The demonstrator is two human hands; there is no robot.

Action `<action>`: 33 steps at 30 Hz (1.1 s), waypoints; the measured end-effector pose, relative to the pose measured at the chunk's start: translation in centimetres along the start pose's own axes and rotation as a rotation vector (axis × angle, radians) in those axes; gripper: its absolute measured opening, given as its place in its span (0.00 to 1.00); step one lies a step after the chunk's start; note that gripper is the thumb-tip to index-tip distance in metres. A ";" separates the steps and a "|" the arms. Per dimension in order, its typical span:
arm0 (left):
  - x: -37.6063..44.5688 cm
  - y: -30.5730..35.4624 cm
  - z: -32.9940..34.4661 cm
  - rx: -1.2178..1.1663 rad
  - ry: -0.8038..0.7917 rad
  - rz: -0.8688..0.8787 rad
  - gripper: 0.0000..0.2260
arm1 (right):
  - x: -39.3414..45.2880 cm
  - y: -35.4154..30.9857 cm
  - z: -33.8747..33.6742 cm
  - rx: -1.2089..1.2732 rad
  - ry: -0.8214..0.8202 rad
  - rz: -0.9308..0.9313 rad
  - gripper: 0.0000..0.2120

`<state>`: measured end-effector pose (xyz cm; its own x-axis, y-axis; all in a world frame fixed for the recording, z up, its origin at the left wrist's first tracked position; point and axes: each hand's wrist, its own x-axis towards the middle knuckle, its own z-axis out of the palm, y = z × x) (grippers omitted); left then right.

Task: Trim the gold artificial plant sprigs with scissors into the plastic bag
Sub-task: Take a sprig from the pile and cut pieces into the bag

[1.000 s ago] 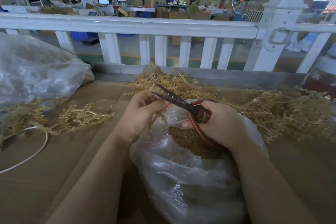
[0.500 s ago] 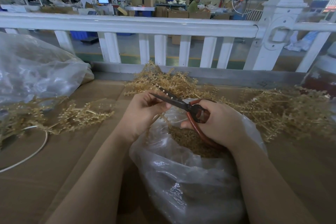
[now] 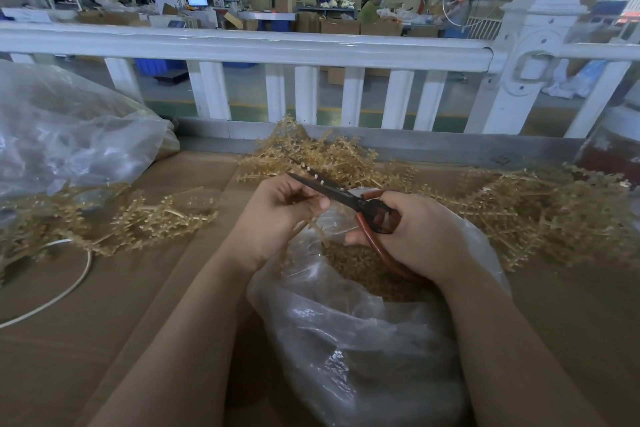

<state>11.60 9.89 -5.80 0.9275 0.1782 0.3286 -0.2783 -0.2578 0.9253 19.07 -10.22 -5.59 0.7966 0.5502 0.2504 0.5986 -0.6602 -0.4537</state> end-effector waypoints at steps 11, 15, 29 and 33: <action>0.0 -0.5 0.4 -0.060 -0.067 0.028 0.05 | -0.1 0.1 0.1 -0.018 0.007 0.011 0.33; 0.1 -0.6 0.3 -0.204 -0.015 0.035 0.08 | 0.0 0.0 0.1 0.009 0.026 0.021 0.36; 0.3 -0.7 0.6 -0.221 0.034 0.050 0.06 | -0.1 0.0 0.0 -0.003 0.028 0.047 0.24; 0.2 -0.6 0.5 -0.228 0.015 0.055 0.07 | -0.2 -0.1 0.0 -0.004 0.035 0.031 0.24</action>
<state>12.13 9.58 -6.42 0.9061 0.1841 0.3809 -0.3790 -0.0466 0.9242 18.86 -10.19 -5.60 0.8170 0.5114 0.2665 0.5742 -0.6787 -0.4578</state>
